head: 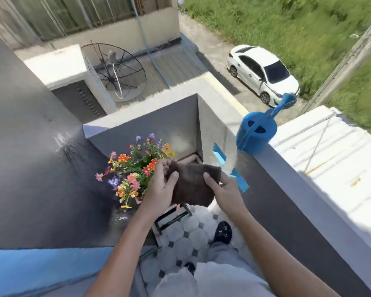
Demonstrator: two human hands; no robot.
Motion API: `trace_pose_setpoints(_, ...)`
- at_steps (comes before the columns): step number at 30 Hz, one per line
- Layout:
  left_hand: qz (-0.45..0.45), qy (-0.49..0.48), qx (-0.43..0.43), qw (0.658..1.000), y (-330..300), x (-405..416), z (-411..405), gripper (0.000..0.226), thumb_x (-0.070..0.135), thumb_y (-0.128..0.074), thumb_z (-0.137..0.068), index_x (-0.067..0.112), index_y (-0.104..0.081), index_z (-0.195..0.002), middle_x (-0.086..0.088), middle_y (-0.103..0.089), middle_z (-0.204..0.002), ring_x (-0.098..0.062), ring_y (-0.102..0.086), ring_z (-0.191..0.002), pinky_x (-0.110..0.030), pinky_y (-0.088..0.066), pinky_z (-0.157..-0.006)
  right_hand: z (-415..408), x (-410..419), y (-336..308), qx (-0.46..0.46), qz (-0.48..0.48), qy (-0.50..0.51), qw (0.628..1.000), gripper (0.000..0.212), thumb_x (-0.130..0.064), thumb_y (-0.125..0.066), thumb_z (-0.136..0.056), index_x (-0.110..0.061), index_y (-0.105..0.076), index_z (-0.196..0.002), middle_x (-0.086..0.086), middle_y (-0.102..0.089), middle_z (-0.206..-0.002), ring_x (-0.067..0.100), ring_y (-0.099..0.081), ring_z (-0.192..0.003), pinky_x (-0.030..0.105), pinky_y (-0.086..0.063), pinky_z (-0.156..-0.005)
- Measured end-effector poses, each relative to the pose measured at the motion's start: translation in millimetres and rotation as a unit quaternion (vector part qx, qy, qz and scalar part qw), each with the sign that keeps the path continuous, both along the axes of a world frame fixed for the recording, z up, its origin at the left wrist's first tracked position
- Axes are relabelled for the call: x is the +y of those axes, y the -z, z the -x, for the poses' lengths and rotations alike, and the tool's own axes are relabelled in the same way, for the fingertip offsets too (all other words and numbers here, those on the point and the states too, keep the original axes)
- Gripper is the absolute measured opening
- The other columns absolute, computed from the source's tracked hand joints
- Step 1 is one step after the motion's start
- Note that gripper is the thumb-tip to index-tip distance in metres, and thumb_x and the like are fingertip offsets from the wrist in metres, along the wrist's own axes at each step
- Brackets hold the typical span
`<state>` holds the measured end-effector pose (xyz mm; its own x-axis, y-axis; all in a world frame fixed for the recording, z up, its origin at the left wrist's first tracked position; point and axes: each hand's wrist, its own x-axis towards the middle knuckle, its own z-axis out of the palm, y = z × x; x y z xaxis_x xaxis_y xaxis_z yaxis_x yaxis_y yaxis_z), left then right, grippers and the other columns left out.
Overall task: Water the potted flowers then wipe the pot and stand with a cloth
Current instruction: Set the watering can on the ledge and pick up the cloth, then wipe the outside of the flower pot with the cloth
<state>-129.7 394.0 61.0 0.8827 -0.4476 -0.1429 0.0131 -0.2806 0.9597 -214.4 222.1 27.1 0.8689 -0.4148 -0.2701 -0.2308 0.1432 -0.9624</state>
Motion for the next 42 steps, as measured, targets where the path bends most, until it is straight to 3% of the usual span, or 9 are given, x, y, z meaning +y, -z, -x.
trace_pose_setpoints(3,-0.002,-0.012,0.002,1.000,2,16,6,0.032,0.031,-0.067,-0.086,0.045,-0.048,-0.108,0.003,-0.064,-0.102,-0.014,-0.065,-0.098,-0.038,-0.054,-0.088,-2,16,1,0.005,0.006,0.005,1.000,0.019,-0.032,-0.064,-0.096,-0.021,-0.077,-0.088,-0.005,-0.075,-0.078,0.013,-0.068,-0.074,0.033,-0.056,-0.069)
trace_pose_setpoints(7,-0.027,-0.004,0.012,1.000,7,17,6,0.045,0.028,-0.074,-0.079,0.038,-0.051,-0.116,0.000,-0.065,-0.111,-0.017,-0.066,-0.105,-0.045,-0.055,-0.093,-5,21,10,0.046,0.012,-0.007,0.999,0.019,-0.036,-0.068,-0.093,-0.020,-0.078,-0.091,0.001,-0.079,-0.091,0.020,-0.074,-0.091,0.043,-0.060,-0.084)
trace_pose_setpoints(12,-0.111,-0.074,-0.097,0.986,3,-14,3,0.047,0.015,-0.073,-0.082,0.027,-0.049,-0.120,0.015,-0.058,-0.102,-0.006,-0.063,-0.089,-0.021,-0.051,-0.078,-12,13,12,0.112,-0.044,-0.012,0.993,0.025,-0.034,-0.061,-0.097,-0.013,-0.075,-0.093,0.010,-0.079,-0.090,0.032,-0.075,-0.088,0.054,-0.061,-0.077)
trace_pose_setpoints(19,0.125,0.001,0.222,0.967,8,-61,3,0.037,-0.005,-0.054,-0.095,0.013,-0.049,-0.127,-0.016,-0.070,-0.115,-0.036,-0.073,-0.090,-0.047,-0.060,-0.081,-30,-25,10,0.089,-0.310,-0.022,0.946,0.054,-0.047,-0.040,-0.101,-0.003,-0.067,-0.117,0.020,-0.072,-0.108,0.028,-0.071,-0.093,0.045,-0.058,-0.084)
trace_pose_setpoints(24,0.006,-0.149,0.207,0.967,34,-75,-13,0.012,0.009,-0.051,-0.099,0.010,-0.062,-0.100,-0.009,-0.066,-0.078,-0.015,-0.052,-0.046,-0.027,-0.040,-0.040,-44,-57,32,0.095,-0.398,-0.017,0.912,0.085,-0.077,-0.031,-0.087,-0.007,-0.071,-0.114,0.018,-0.071,-0.112,0.028,-0.069,-0.104,0.050,-0.045,-0.105)
trace_pose_setpoints(29,-0.126,-0.152,0.321,0.926,87,-81,-17,0.016,0.017,-0.053,-0.097,0.009,-0.063,-0.087,0.000,-0.059,-0.067,-0.012,-0.041,-0.047,-0.023,-0.028,-0.041,-68,-82,56,0.148,-0.383,-0.042,0.911,0.054,-0.056,-0.061,-0.087,-0.006,-0.070,-0.105,0.013,-0.073,-0.103,0.028,-0.066,-0.103,0.049,-0.047,-0.104)
trace_pose_setpoints(34,-0.052,-0.279,0.391,0.875,117,-95,-27,0.017,0.021,-0.051,-0.100,0.011,-0.065,-0.105,-0.002,-0.060,-0.074,-0.011,-0.040,-0.047,-0.023,-0.026,-0.040,-95,-89,71,0.209,-0.256,-0.086,0.940,0.017,0.004,-0.069,-0.086,-0.001,-0.066,-0.102,0.016,-0.073,-0.095,0.031,-0.070,-0.093,0.047,-0.056,-0.091)
trace_pose_setpoints(39,0.076,-0.455,0.465,0.756,142,-93,-51,0.023,0.022,-0.038,-0.103,0.019,-0.048,-0.123,-0.008,-0.051,-0.074,-0.012,-0.035,-0.050,-0.020,-0.028,-0.036,-117,-84,85,0.221,-0.188,-0.067,0.955,0.018,0.000,-0.071,-0.087,-0.009,-0.066,-0.102,0.009,-0.074,-0.092,0.023,-0.072,-0.083,0.033,-0.058,-0.066)
trace_pose_setpoints(42,0.107,-0.505,0.453,0.727,151,-89,-60,0.023,0.037,-0.035,-0.105,0.021,-0.050,-0.097,-0.003,-0.039,-0.066,-0.009,-0.029,-0.047,-0.017,-0.022,-0.035,-124,-81,97,0.223,-0.171,-0.055,0.958,0.017,-0.010,-0.074,-0.088,-0.013,-0.067,-0.104,0.010,-0.075,-0.100,0.027,-0.071,-0.092,0.037,-0.058,-0.072)
